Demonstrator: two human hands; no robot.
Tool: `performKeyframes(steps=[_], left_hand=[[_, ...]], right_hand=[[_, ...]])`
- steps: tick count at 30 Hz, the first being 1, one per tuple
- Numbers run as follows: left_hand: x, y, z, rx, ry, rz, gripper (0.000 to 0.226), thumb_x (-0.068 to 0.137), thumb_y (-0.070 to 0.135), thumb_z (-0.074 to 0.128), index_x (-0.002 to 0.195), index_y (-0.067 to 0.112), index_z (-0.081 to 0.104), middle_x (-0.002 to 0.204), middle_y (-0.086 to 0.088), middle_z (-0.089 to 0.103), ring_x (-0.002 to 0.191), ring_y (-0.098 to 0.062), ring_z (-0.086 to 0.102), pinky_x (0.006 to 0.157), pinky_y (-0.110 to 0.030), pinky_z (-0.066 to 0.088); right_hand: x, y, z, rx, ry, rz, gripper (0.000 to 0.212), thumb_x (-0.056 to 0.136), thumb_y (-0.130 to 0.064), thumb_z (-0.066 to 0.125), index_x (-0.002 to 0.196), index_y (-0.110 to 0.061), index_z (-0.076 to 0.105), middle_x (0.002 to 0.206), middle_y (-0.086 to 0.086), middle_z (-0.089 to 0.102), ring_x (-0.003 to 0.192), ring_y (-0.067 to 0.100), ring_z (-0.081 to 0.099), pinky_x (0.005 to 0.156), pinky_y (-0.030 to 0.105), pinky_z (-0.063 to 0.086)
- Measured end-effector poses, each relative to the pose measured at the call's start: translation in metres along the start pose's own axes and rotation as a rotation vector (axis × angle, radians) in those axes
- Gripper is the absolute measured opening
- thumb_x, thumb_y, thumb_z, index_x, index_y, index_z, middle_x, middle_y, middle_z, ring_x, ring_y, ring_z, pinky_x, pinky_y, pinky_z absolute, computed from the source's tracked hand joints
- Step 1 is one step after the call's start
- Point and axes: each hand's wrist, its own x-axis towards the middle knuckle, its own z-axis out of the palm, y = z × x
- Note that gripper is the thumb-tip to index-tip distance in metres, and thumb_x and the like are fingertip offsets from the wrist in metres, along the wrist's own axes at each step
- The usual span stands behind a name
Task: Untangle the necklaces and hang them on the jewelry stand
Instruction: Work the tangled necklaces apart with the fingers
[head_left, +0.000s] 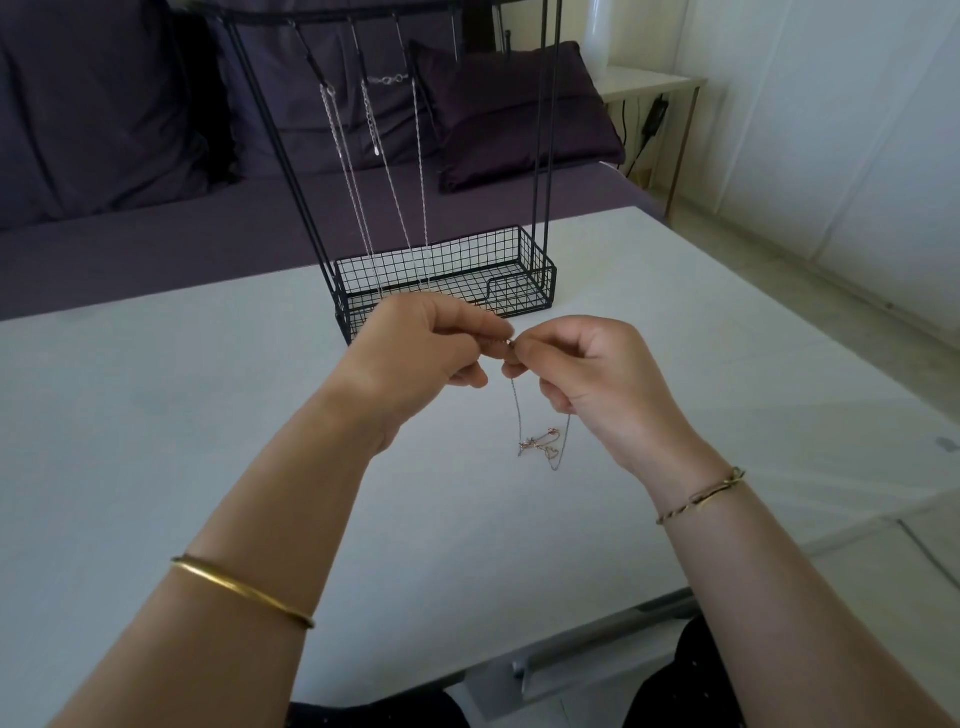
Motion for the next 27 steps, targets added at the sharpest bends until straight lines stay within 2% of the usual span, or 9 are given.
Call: performKeyframes(steps=[2, 5, 8, 10, 14, 17, 20, 24, 27], left_hand=[[0.000, 0.000, 0.000, 0.025, 0.008, 0.009, 0.037, 0.083, -0.011, 0.049, 0.086, 0.018, 0.072, 0.076, 0.005, 0.074, 0.057, -0.003, 0.061, 0.069, -0.018, 0.055], [-0.001, 0.000, 0.001, 0.056, 0.017, 0.018, 0.038, 0.083, -0.010, 0.048, 0.085, 0.020, 0.072, 0.075, 0.006, 0.073, 0.057, -0.002, 0.061, 0.067, -0.015, 0.055], [-0.001, 0.001, 0.002, 0.077, 0.026, 0.030, 0.040, 0.082, -0.011, 0.048, 0.085, 0.021, 0.072, 0.073, 0.008, 0.072, 0.056, -0.001, 0.061, 0.065, -0.013, 0.054], [-0.002, 0.002, 0.002, 0.106, 0.030, 0.047, 0.040, 0.081, -0.010, 0.047, 0.085, 0.021, 0.072, 0.073, 0.009, 0.072, 0.055, 0.000, 0.061, 0.063, -0.012, 0.053], [-0.004, 0.003, 0.004, 0.187, 0.046, 0.089, 0.039, 0.081, -0.009, 0.047, 0.086, 0.021, 0.072, 0.076, 0.010, 0.070, 0.054, 0.003, 0.059, 0.062, -0.016, 0.051], [-0.004, 0.003, 0.006, 0.236, 0.055, 0.113, 0.039, 0.082, -0.008, 0.047, 0.089, 0.021, 0.072, 0.077, 0.012, 0.069, 0.055, 0.002, 0.059, 0.048, -0.009, 0.042], [-0.004, 0.003, 0.008, 0.288, 0.053, 0.128, 0.039, 0.083, -0.007, 0.046, 0.091, 0.022, 0.071, 0.079, 0.012, 0.068, 0.056, 0.001, 0.058, 0.044, -0.007, 0.036], [-0.002, 0.001, 0.009, 0.340, 0.061, 0.134, 0.038, 0.084, -0.004, 0.046, 0.094, 0.022, 0.071, 0.080, 0.013, 0.068, 0.058, -0.001, 0.060, 0.044, -0.010, 0.040], [-0.001, 0.000, 0.011, 0.379, 0.061, 0.121, 0.038, 0.085, -0.003, 0.045, 0.100, 0.021, 0.071, 0.083, 0.012, 0.067, 0.063, -0.006, 0.062, 0.042, -0.007, 0.037]], right_hand=[[0.000, 0.000, -0.001, -0.057, -0.005, -0.027, 0.017, 0.085, -0.007, 0.058, 0.073, -0.006, 0.069, 0.074, 0.027, 0.064, 0.048, 0.014, 0.038, 0.048, 0.025, 0.030], [0.000, -0.001, -0.002, -0.142, 0.011, -0.085, 0.017, 0.085, -0.005, 0.059, 0.072, -0.007, 0.069, 0.051, -0.011, 0.059, 0.043, 0.005, 0.041, 0.047, 0.015, 0.032], [-0.001, -0.002, -0.001, -0.251, 0.043, -0.160, 0.017, 0.085, -0.007, 0.061, 0.071, -0.014, 0.068, 0.050, -0.020, 0.054, 0.047, 0.004, 0.043, 0.047, 0.011, 0.030], [-0.001, -0.002, 0.001, -0.323, 0.057, -0.216, 0.019, 0.084, -0.007, 0.062, 0.071, -0.018, 0.068, 0.052, -0.019, 0.053, 0.048, 0.004, 0.043, 0.048, 0.011, 0.031], [-0.001, -0.002, 0.003, -0.375, 0.065, -0.223, 0.016, 0.083, -0.005, 0.062, 0.074, -0.015, 0.069, 0.057, -0.016, 0.053, 0.050, 0.001, 0.046, 0.050, 0.010, 0.032], [0.000, -0.001, 0.003, -0.372, 0.062, -0.193, 0.014, 0.083, -0.005, 0.062, 0.073, -0.012, 0.070, 0.060, -0.013, 0.056, 0.053, -0.003, 0.048, 0.052, 0.009, 0.034], [0.001, 0.001, 0.003, -0.403, 0.057, -0.172, 0.013, 0.083, -0.006, 0.062, 0.074, -0.008, 0.071, 0.064, -0.010, 0.059, 0.055, -0.004, 0.048, 0.054, 0.009, 0.034], [0.002, 0.003, 0.003, -0.456, 0.076, -0.155, 0.010, 0.084, -0.008, 0.063, 0.077, -0.006, 0.070, 0.065, -0.005, 0.060, 0.055, -0.002, 0.048, 0.052, 0.009, 0.034], [0.002, 0.004, 0.003, -0.512, 0.082, -0.154, 0.011, 0.084, -0.009, 0.062, 0.079, -0.003, 0.070, 0.072, 0.004, 0.065, 0.056, 0.006, 0.049, 0.054, 0.014, 0.037]])
